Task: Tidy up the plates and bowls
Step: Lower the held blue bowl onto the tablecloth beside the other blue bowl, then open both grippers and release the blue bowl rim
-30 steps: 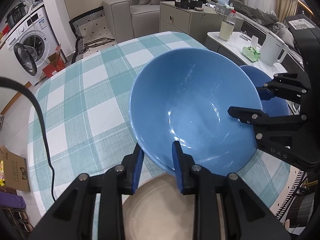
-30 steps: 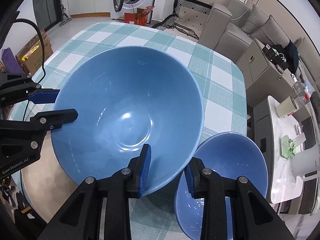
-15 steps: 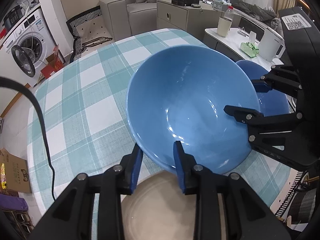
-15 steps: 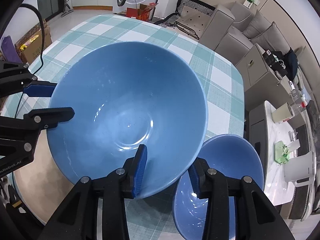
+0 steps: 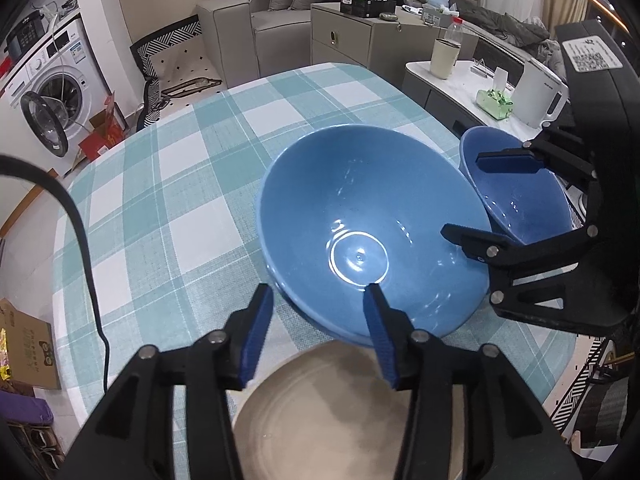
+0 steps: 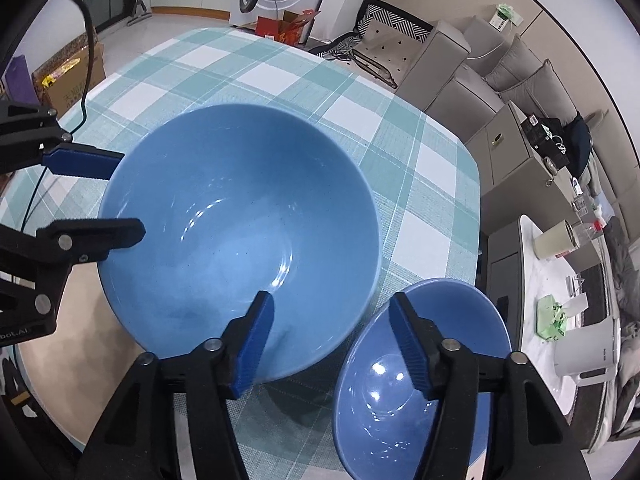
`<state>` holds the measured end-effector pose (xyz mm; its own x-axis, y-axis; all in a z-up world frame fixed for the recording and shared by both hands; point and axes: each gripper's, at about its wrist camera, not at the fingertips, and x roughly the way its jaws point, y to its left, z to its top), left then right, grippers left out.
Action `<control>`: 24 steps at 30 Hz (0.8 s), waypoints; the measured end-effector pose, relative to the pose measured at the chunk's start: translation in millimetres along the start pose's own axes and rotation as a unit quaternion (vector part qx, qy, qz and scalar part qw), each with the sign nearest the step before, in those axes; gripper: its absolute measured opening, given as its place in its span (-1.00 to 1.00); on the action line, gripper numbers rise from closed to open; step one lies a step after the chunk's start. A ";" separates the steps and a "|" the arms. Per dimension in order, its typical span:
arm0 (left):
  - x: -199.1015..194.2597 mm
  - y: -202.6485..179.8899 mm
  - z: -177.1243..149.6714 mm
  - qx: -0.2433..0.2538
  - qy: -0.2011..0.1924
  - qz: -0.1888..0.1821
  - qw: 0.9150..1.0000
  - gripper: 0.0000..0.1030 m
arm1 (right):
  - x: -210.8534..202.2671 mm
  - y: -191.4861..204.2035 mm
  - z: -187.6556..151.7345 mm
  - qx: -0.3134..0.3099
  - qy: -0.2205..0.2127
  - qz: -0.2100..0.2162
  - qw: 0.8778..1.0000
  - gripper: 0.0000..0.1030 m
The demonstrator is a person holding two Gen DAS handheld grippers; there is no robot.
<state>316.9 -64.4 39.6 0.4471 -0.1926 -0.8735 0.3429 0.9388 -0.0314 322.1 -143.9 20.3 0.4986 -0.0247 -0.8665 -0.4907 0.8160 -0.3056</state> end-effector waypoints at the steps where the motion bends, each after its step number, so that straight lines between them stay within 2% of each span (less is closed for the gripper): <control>1: -0.7 0.8 -0.1 -0.002 -0.001 0.001 1.000 0.00 | -1.4 -2.1 -0.6 0.004 -0.003 0.003 1.000 0.32; 9: -11.1 13.1 -1.1 -0.025 -0.019 -0.005 0.999 0.12 | -12.0 -22.2 -8.0 0.053 -0.031 0.056 0.997 0.65; 11: -14.6 13.9 -0.6 -0.029 -0.026 -0.011 0.999 0.49 | -15.6 -29.4 -10.4 0.074 -0.044 0.076 0.993 0.74; 16: -27.4 11.1 2.4 -0.037 -0.056 -0.021 0.998 0.95 | -30.5 -49.4 -18.0 0.128 -0.092 0.118 0.980 0.98; 24: -42.8 2.4 12.9 -0.037 -0.089 -0.036 0.995 1.00 | -52.9 -80.6 -35.8 0.187 -0.135 0.123 0.965 0.99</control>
<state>309.3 -57.6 83.2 0.5649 -0.3017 -0.7680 0.3206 0.9379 -0.1326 309.8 -229.0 76.6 0.5931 0.3060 -0.7447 -0.3505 0.9309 0.1033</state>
